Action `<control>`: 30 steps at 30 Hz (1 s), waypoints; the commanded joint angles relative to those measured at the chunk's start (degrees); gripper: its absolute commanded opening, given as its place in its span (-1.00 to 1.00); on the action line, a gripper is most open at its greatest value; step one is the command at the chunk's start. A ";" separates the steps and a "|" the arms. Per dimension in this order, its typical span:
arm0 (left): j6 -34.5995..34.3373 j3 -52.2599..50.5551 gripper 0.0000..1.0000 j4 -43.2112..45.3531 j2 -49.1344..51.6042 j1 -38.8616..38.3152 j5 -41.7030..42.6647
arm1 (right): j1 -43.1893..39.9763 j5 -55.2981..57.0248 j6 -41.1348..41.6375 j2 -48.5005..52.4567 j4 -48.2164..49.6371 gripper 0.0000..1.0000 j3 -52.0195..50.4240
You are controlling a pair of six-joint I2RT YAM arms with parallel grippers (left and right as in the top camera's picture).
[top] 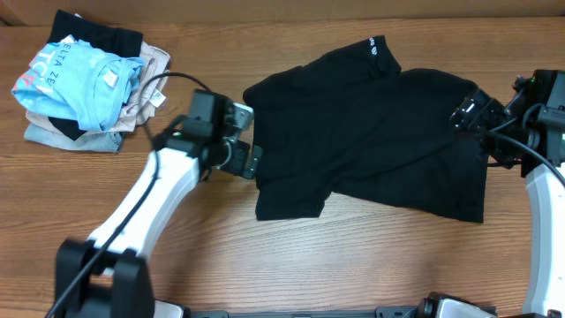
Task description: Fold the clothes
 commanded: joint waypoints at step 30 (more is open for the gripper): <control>-2.75 0.96 1.00 2.05 20.22 0.72 -11.41 | 0.66 -0.33 -2.75 2.05 -4.46 1.00 -3.67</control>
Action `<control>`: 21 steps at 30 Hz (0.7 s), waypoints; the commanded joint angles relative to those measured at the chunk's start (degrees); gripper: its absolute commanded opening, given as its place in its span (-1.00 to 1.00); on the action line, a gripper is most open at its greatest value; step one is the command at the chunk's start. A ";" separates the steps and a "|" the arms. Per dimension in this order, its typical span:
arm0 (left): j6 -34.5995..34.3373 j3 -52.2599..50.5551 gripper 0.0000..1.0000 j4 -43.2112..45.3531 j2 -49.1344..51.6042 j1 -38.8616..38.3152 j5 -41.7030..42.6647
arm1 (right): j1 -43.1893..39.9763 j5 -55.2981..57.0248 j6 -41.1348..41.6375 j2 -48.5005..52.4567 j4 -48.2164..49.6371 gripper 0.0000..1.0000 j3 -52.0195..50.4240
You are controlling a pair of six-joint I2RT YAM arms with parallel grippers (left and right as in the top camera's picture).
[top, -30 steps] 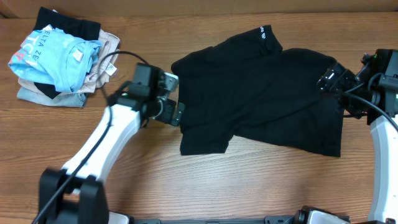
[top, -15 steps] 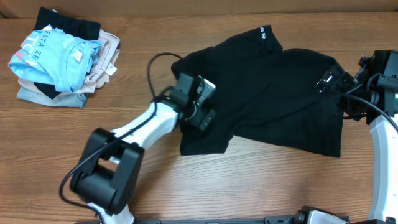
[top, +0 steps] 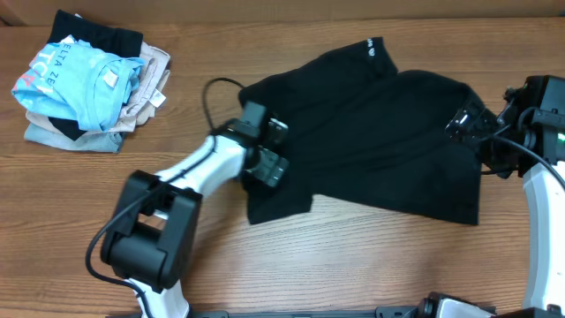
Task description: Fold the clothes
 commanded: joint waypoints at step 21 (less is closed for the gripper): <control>-13.84 41.92 0.99 -50.69 -0.59 11.26 -3.89 | 5.46 0.31 3.91 -11.30 -9.03 0.98 -1.20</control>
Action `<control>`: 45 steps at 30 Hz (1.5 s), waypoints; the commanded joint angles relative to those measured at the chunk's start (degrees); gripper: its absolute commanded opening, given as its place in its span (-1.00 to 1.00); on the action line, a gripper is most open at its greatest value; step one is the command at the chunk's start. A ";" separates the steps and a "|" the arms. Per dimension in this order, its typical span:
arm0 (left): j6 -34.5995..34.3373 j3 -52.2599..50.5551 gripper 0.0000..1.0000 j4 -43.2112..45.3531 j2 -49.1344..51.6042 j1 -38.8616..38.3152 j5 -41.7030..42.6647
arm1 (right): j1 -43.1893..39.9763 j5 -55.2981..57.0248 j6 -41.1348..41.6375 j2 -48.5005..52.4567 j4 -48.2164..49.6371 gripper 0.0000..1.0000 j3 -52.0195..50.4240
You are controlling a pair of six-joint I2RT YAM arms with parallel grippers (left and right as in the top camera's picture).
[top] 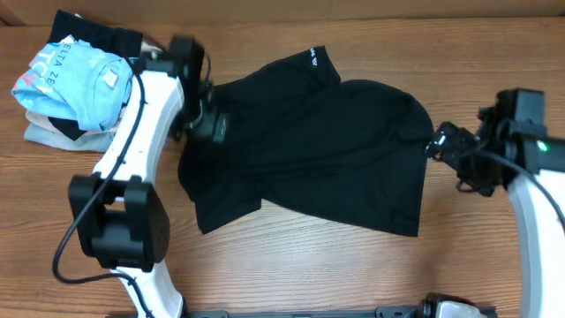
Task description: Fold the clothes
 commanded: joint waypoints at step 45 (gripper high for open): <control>-49.99 -56.50 0.62 20.55 -28.76 -8.59 1.77 | 9.14 8.13 23.63 -7.02 9.64 0.99 -28.11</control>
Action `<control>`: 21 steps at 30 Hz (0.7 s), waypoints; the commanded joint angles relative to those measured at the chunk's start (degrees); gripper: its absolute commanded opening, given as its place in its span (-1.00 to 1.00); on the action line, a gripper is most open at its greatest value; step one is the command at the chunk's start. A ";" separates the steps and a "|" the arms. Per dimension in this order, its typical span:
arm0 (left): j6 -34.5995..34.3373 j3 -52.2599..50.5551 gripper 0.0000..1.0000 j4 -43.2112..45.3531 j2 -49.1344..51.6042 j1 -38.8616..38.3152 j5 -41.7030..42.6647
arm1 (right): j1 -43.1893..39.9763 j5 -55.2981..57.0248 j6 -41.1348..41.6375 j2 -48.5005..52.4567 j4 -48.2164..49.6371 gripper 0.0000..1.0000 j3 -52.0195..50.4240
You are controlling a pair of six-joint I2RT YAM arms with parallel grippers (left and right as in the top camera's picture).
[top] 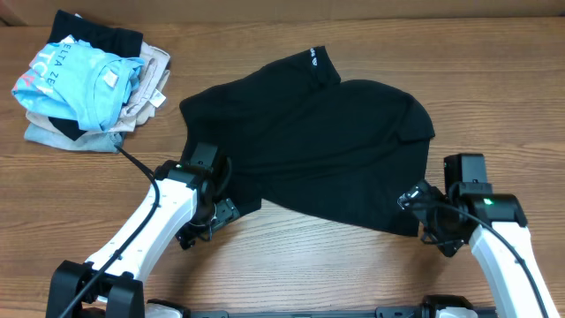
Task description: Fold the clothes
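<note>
A black T-shirt (318, 141) lies spread across the middle of the table, its collar label at the far edge. My left gripper (219, 212) sits at the shirt's near left corner, its fingers over the cloth edge. My right gripper (413, 200) is at the near right hem. From overhead the dark fingers blend with the black cloth, so neither grip can be read.
A pile of folded clothes (84, 79) with a light blue top on it sits at the far left corner. Bare wooden table (318, 265) runs along the front edge between the two arms.
The left gripper was at the shirt's far left edge near the pile and is now at its near left corner. The right gripper has gone from the right edge to the near right hem. The shirt lies about where it was.
At first the shirt lay right of centre, with my left gripper at its left edge and my right at its right edge. A second later the left was on the near left sleeve. Then the shirt lay further left. Now both grippers are at its near corners.
</note>
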 commanded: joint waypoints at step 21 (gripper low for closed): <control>9.53 -9.46 0.04 14.64 -0.74 1.25 -1.62 | 0.42 7.15 -0.83 5.11 4.00 1.00 -0.33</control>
